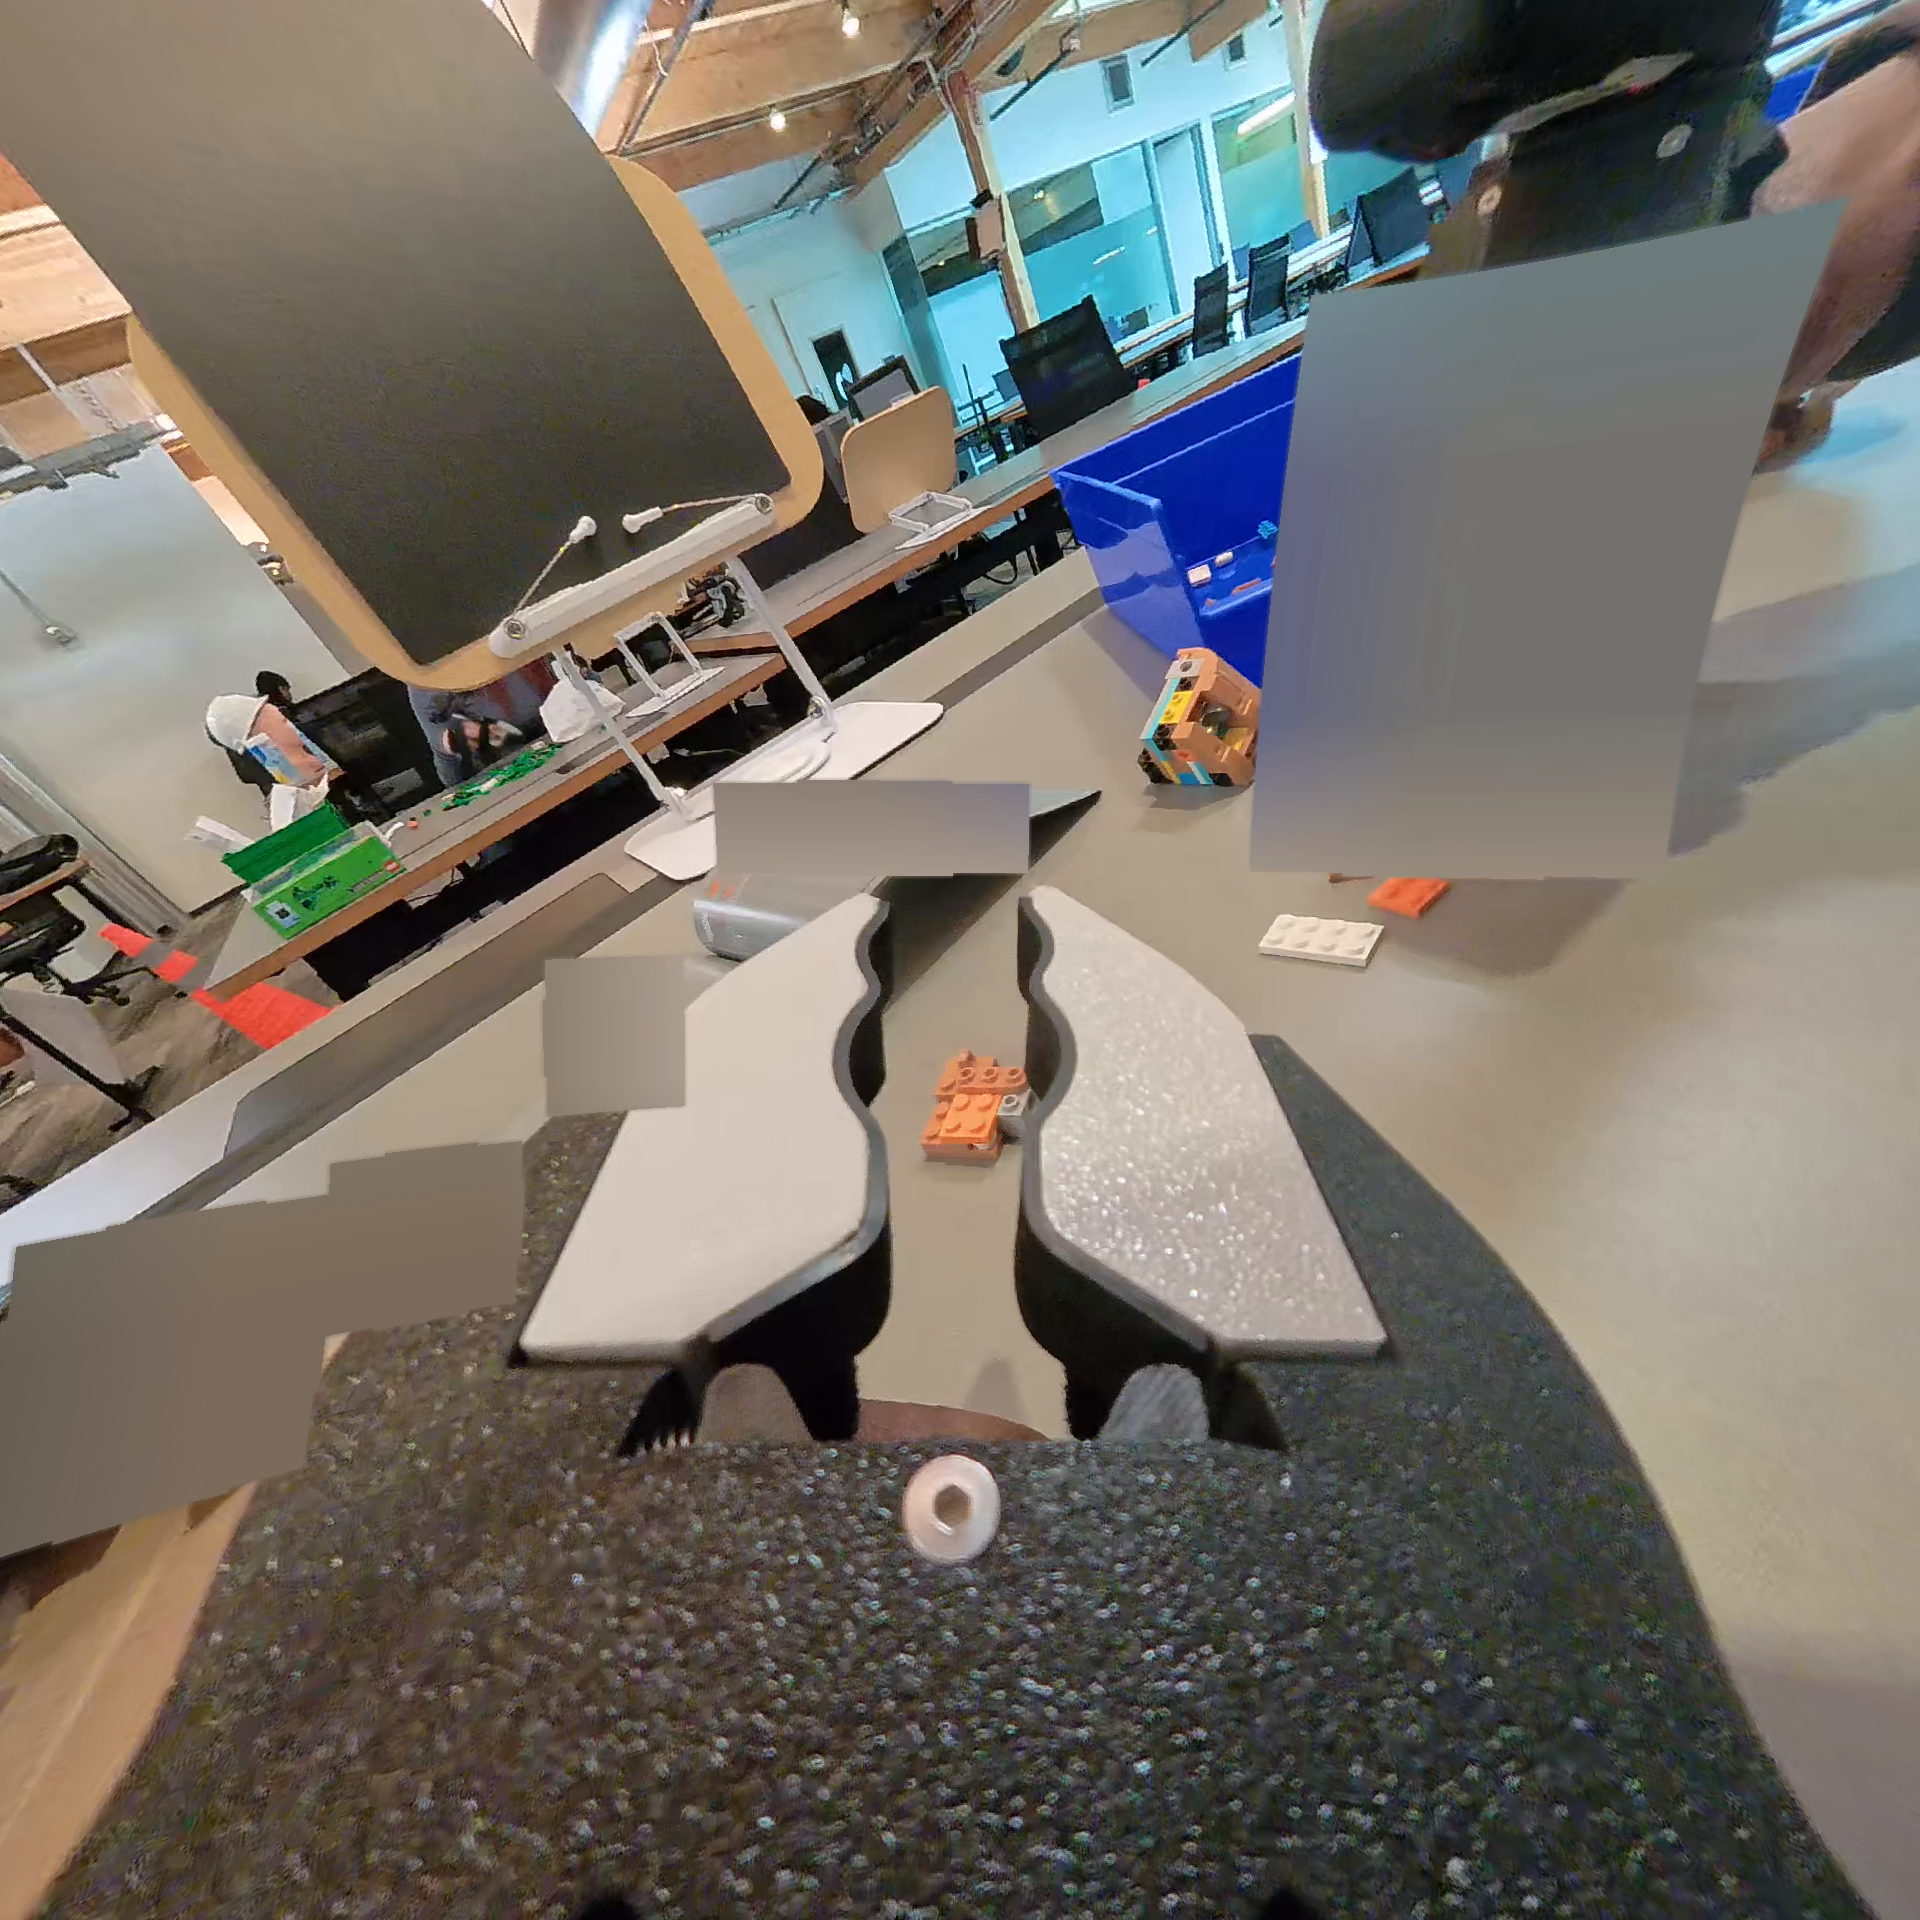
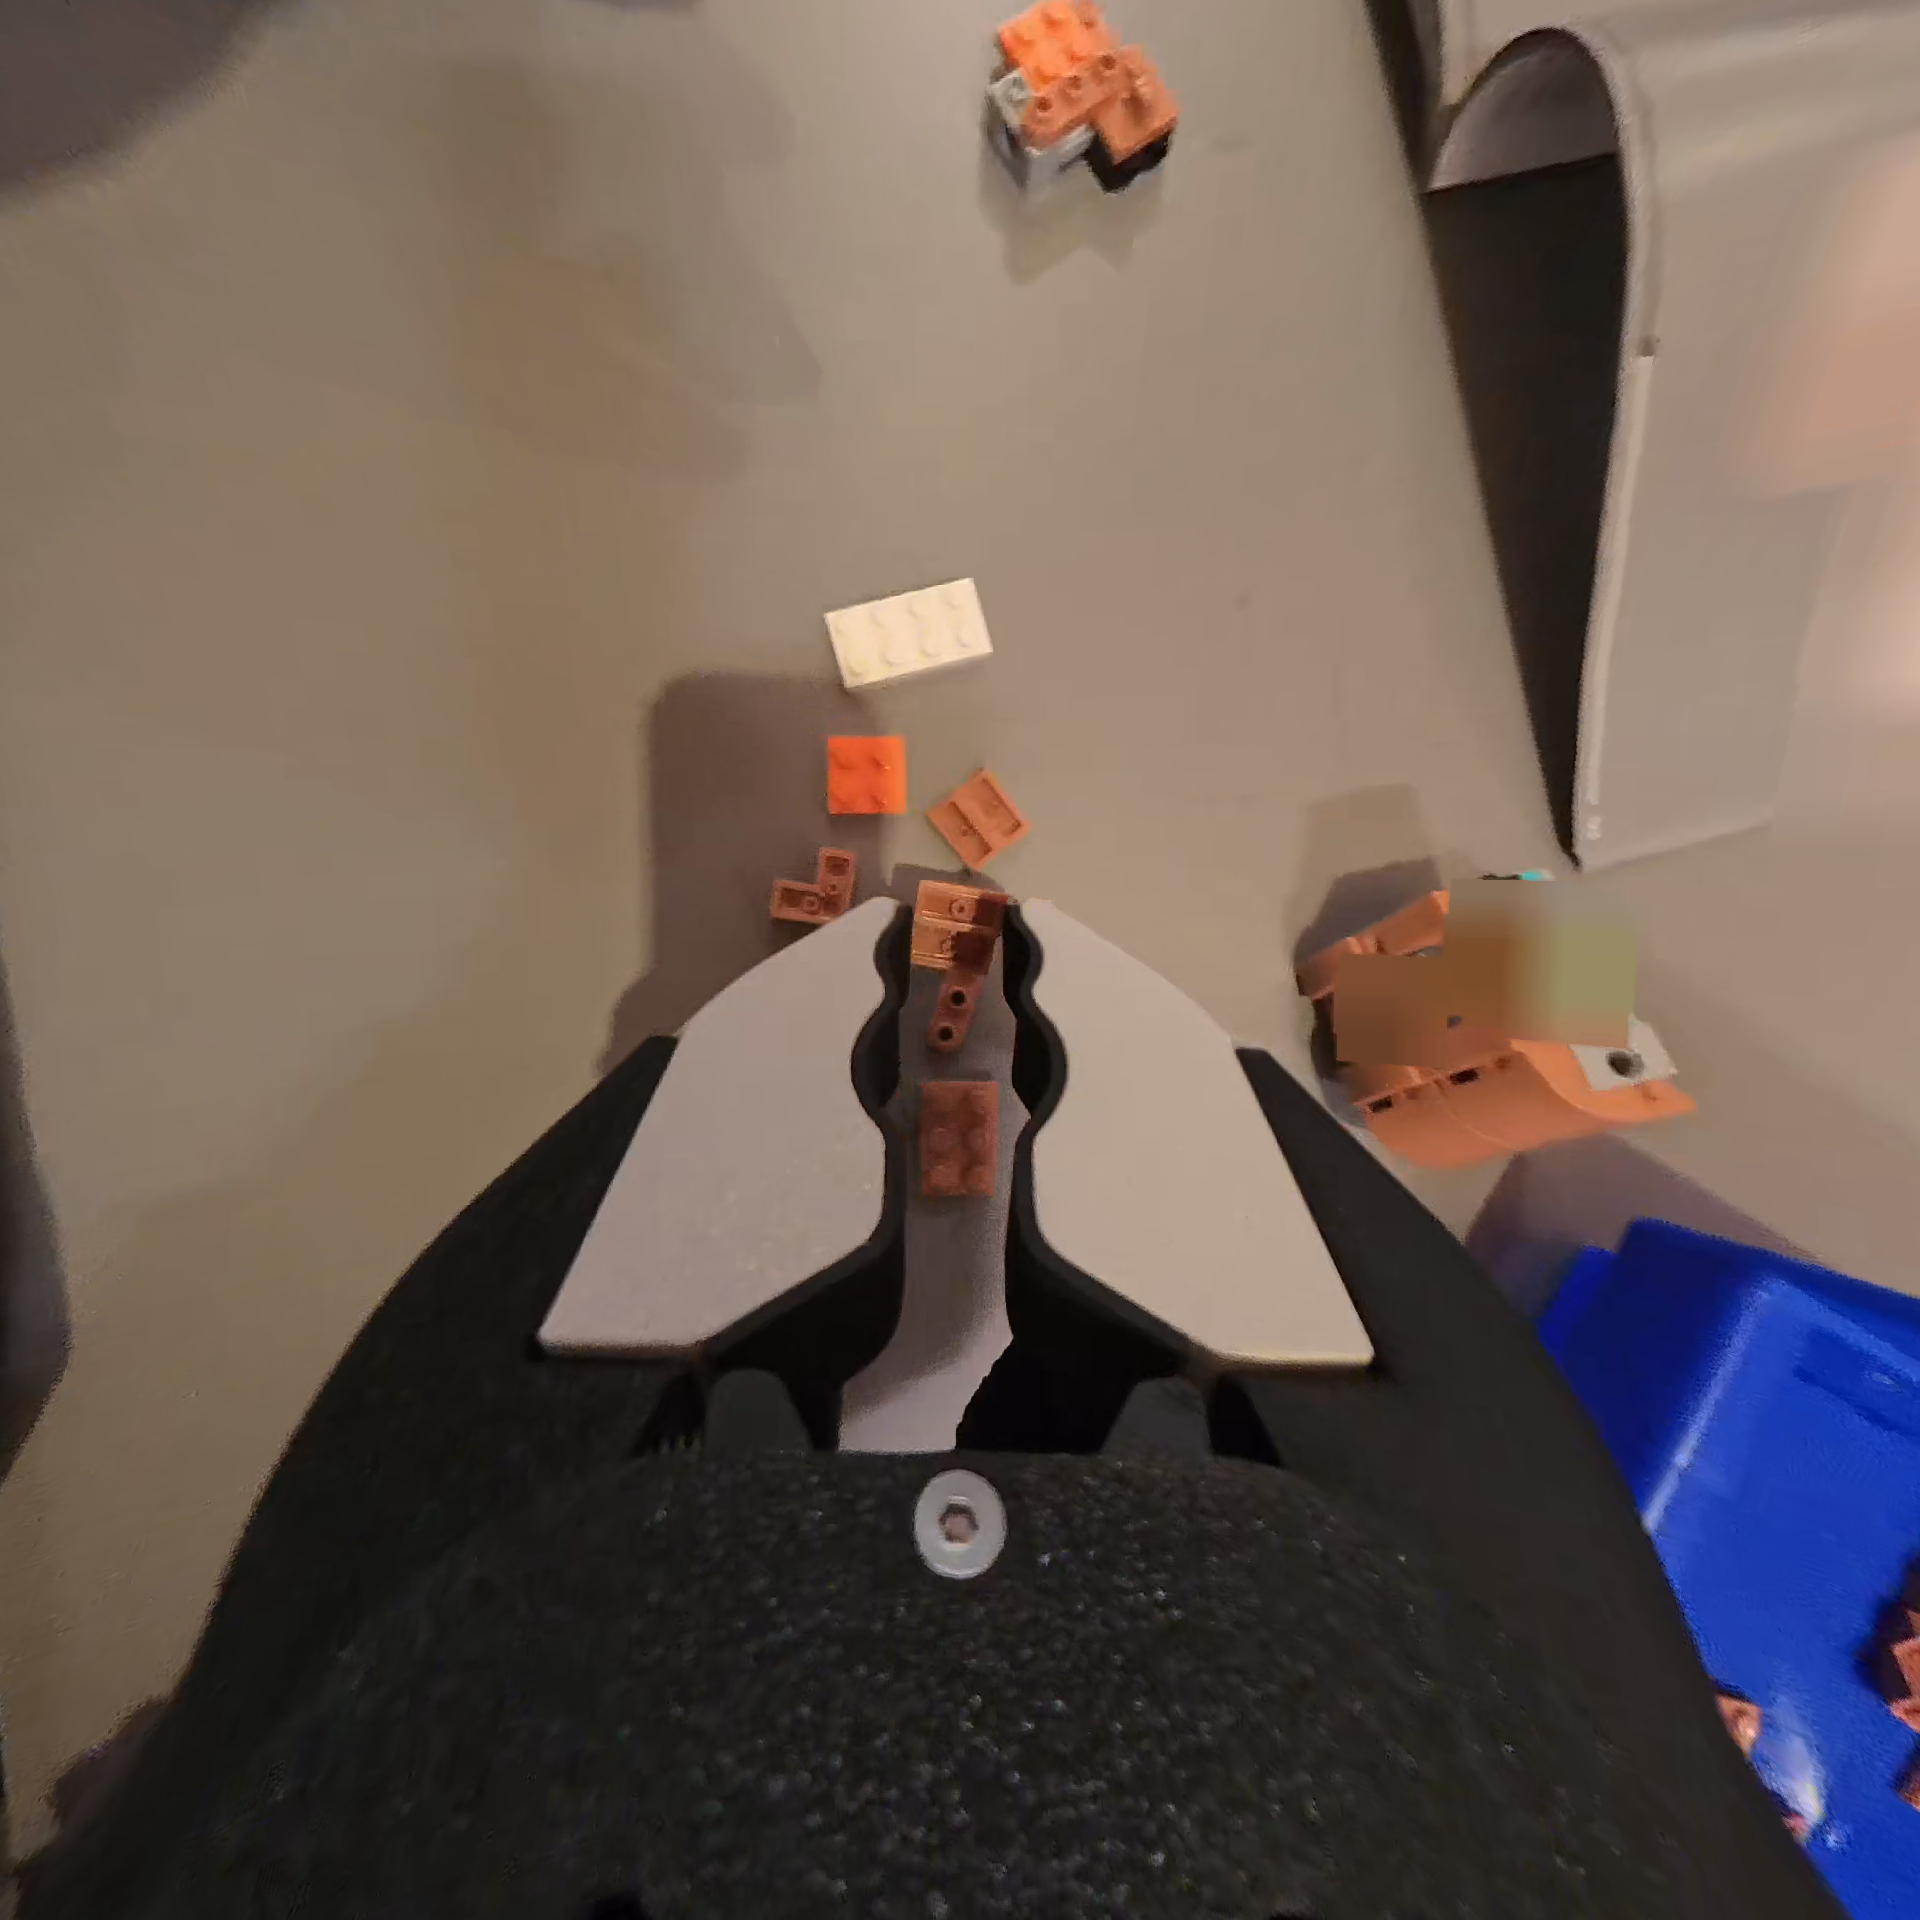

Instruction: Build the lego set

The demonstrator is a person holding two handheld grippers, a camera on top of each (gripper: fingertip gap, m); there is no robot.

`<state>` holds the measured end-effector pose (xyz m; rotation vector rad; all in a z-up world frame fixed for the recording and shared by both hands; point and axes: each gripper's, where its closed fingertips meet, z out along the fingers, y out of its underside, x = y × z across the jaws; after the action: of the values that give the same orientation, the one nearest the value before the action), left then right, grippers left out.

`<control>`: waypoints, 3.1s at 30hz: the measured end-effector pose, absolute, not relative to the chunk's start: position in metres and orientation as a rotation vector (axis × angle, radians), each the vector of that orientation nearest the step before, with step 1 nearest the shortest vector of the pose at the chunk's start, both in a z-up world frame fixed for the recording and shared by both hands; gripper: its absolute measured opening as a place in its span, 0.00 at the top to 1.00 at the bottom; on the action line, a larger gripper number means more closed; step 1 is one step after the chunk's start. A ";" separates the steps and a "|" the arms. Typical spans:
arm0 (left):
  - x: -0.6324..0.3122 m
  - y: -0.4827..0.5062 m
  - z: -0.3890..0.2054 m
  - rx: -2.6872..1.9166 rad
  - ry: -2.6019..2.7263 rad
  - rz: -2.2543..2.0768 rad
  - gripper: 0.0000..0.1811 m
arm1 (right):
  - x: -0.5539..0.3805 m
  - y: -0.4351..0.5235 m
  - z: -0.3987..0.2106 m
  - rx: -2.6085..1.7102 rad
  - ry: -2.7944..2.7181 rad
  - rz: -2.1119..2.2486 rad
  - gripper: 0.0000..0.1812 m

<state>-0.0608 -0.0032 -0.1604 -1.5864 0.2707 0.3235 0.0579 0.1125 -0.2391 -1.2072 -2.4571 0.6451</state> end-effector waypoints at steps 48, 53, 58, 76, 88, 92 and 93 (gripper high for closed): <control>-0.079 -0.002 -0.169 -1.642 0.126 0.215 0.88 | 0.052 0.160 -0.202 -1.212 -1.759 1.194 0.87; -0.089 -0.006 -0.166 -1.635 0.044 0.173 0.88 | 0.050 0.162 -0.204 -1.249 -1.762 1.206 0.87; -0.092 -0.007 -0.166 -1.637 0.010 0.149 0.88 | 0.049 0.159 -0.210 -1.250 -1.803 1.160 0.87; -0.094 -0.002 -0.171 -1.674 0.006 0.148 0.88 | 0.089 0.139 -0.166 -0.986 -2.092 1.048 0.86; -0.103 0.009 -0.172 -1.664 0.057 0.284 0.88 | 0.122 0.302 -0.141 -0.866 -2.370 0.515 0.87; -0.110 0.013 -0.174 -1.677 0.052 0.348 0.88 | 0.122 0.350 -0.164 -0.874 -2.455 0.342 0.86; -0.111 0.015 -0.175 -1.683 0.058 0.368 0.88 | 0.120 0.365 -0.168 -0.890 -2.455 0.284 0.86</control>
<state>-0.1107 0.0148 -0.1753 -1.6826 0.0582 0.3684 0.1198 0.3646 -0.1677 -0.8900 -2.4549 0.2837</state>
